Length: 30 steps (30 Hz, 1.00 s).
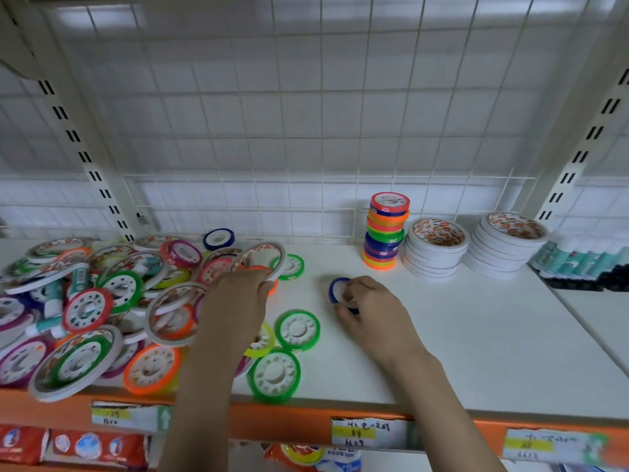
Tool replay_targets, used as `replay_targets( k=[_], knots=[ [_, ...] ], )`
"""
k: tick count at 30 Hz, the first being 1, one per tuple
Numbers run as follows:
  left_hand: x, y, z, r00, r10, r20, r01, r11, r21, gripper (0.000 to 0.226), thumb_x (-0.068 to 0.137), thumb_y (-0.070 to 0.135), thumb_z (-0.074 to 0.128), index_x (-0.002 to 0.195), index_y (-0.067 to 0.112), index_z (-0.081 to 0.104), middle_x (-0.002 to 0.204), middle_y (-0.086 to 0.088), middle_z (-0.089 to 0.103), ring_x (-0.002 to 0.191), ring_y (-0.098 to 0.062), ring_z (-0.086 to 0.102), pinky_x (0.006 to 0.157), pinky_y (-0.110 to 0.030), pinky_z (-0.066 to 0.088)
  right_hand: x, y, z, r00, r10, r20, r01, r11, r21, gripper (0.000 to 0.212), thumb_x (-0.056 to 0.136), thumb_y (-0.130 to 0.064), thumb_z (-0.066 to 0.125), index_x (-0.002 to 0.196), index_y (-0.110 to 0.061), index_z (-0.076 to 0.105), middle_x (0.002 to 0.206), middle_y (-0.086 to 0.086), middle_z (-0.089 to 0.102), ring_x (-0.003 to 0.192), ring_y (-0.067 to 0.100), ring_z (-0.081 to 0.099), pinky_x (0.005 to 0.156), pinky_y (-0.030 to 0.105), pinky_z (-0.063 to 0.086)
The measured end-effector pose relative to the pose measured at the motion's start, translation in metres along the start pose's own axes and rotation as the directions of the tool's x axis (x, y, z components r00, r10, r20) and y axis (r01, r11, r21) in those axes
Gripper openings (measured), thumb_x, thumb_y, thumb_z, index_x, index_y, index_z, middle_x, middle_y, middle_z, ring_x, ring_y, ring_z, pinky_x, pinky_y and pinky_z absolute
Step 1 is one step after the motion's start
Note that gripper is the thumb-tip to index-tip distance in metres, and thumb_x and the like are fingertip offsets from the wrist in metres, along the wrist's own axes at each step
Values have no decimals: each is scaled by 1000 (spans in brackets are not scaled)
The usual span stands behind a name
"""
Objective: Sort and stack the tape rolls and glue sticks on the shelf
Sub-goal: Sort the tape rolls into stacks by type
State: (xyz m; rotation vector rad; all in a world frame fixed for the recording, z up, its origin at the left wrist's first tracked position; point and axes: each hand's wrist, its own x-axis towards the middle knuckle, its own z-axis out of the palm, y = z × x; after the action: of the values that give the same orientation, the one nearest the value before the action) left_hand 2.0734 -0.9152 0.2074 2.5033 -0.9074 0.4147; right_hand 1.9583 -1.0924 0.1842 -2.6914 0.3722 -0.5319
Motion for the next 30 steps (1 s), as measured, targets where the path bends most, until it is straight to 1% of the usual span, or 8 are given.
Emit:
replay_targets(
  k=[2,5,8,12,16,20,24,30],
  knots=[
    [-3,21,-3,998,68,3,-68,997,-26,15,90,16,59,80,7,66,65,-7,60,59,-24,51,54,-28,35,-8,14,-8,1000,20,-8,-20,1000,-11,27,90,-32,53,99,-8,60,109,3,54,99,20,53,77,30,46],
    [-4,47,7,990,142,10,-142,990,-19,24,84,23,52,69,7,63,56,-6,57,51,-27,54,49,-32,42,-21,38,-20,997,64,-33,-64,998,-14,25,90,-31,54,96,-7,60,107,4,55,97,21,53,76,31,45],
    [-6,77,22,977,208,55,-204,977,-59,34,83,32,44,76,8,66,65,-7,63,62,-30,59,56,-39,48,-37,63,-34,993,107,-56,-108,994,-23,24,89,-29,55,95,-6,59,105,5,56,95,22,54,75,31,45],
    [-3,121,40,945,309,111,-297,949,-110,35,83,31,41,80,8,67,73,-10,66,70,-32,60,63,-40,48,-57,95,-54,986,144,-82,-146,989,-20,21,88,-25,57,86,-5,61,100,6,57,92,24,55,74,35,46],
    [9,162,52,912,410,16,-406,908,-105,31,81,28,48,76,7,70,66,-9,66,60,-31,61,54,-37,51,-71,123,-74,979,185,-82,-188,982,-34,20,88,-25,56,80,-6,59,98,7,56,91,24,54,74,33,45],
    [30,201,59,882,471,-37,-472,876,-102,29,85,24,49,84,4,70,79,-14,69,73,-32,63,63,-38,52,-82,143,-88,972,219,-90,-224,973,-54,20,90,-26,54,80,-9,54,100,5,54,91,23,54,71,32,44],
    [65,230,72,911,411,40,-412,911,20,30,96,26,47,118,13,63,115,-10,65,104,-29,58,86,-36,45,-90,157,-98,968,233,-94,-239,970,-52,22,90,-27,53,85,-7,56,102,4,54,91,22,53,73,35,47],
    [96,242,86,929,307,205,-354,900,255,33,99,30,40,124,20,58,120,-5,62,108,-26,56,84,-33,43,-95,171,-102,971,218,-100,-222,975,-29,20,89,-25,53,85,-5,55,103,5,54,92,22,52,73,37,47]
  ],
)
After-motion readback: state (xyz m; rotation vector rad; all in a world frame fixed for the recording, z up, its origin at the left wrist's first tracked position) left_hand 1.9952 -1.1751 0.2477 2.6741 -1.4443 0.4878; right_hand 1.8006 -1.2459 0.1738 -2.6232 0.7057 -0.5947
